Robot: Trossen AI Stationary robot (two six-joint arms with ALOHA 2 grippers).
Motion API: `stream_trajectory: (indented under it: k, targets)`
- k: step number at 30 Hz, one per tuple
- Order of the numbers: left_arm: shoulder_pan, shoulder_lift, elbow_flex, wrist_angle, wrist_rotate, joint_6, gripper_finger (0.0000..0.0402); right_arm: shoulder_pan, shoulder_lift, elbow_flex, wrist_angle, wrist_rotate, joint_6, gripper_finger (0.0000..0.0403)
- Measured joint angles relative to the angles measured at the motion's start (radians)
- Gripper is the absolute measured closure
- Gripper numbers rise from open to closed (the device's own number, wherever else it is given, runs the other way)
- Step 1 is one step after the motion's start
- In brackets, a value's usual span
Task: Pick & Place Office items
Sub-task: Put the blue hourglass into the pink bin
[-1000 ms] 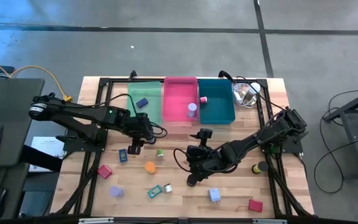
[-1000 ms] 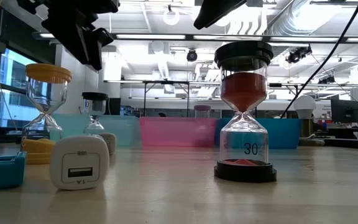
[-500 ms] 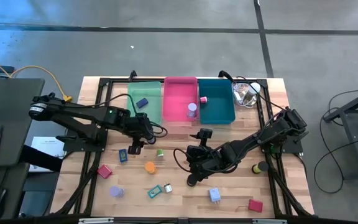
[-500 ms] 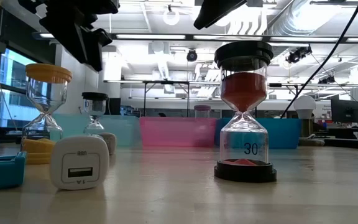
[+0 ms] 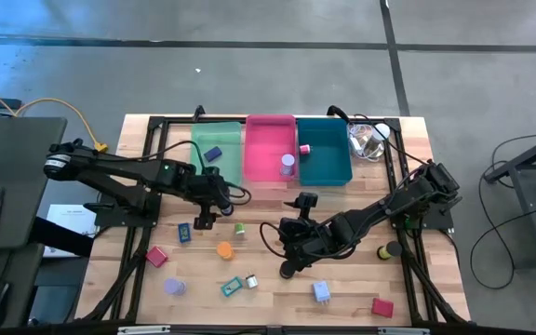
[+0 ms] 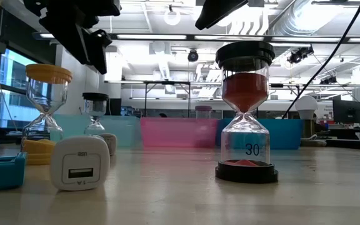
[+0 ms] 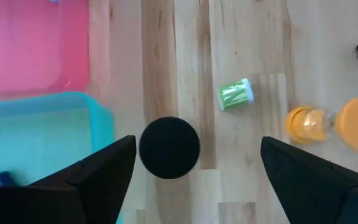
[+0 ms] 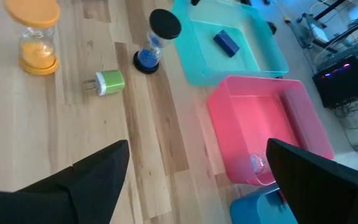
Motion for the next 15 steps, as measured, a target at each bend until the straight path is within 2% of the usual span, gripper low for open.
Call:
stream_trajectory:
  k: [10,15]
  targets:
    - [0.008,0.0,-0.004,-0.002,0.004,0.024,0.0067,0.0,0.0,0.0,-0.001,-0.014,0.0,0.0035]
    - [0.017,0.0,-0.018,-0.001,0.048,0.036,0.0079,0.0,0.0,0.0,-0.002,-0.014,0.003,0.0035]
